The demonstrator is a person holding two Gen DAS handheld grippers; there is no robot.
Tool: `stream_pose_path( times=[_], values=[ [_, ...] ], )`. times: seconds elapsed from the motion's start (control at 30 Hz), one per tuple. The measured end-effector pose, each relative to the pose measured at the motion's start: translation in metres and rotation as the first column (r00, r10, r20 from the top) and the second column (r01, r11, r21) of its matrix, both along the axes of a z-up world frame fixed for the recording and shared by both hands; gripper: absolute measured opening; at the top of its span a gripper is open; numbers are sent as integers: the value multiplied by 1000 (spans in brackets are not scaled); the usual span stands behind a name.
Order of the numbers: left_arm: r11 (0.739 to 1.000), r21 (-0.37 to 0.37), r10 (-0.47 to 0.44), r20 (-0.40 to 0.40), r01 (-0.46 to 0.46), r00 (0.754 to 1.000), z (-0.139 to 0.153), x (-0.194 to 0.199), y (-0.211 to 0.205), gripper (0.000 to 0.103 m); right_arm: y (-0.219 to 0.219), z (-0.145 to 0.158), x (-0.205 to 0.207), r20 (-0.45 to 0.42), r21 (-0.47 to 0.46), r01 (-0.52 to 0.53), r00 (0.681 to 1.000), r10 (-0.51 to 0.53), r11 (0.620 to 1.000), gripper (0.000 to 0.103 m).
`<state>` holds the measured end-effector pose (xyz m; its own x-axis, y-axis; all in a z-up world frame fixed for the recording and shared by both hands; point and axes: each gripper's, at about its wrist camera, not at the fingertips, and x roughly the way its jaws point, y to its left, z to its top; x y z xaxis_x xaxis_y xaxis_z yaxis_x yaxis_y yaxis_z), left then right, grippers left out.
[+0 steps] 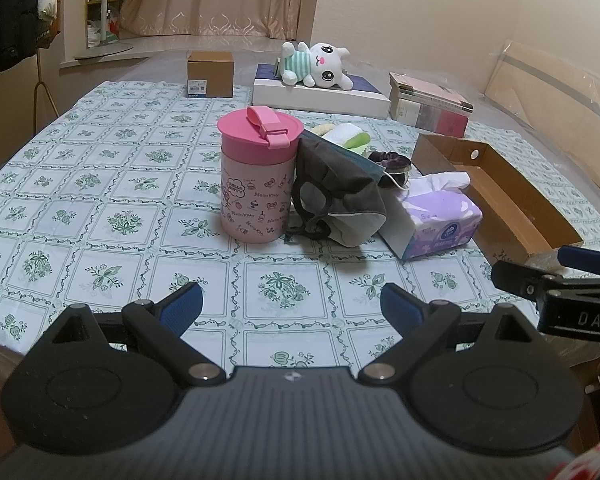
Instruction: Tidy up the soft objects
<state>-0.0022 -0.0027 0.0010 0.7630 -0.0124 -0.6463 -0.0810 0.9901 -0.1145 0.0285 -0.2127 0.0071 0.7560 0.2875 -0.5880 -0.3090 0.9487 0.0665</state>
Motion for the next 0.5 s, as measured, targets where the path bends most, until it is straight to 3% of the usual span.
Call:
stream_pose_path(
  times=[0.5],
  values=[
    [1000, -4, 1, -5, -1, 1000, -2, 1, -1, 95, -2, -3, 3, -1, 1, 3, 1000, -3, 1000, 102]
  ],
)
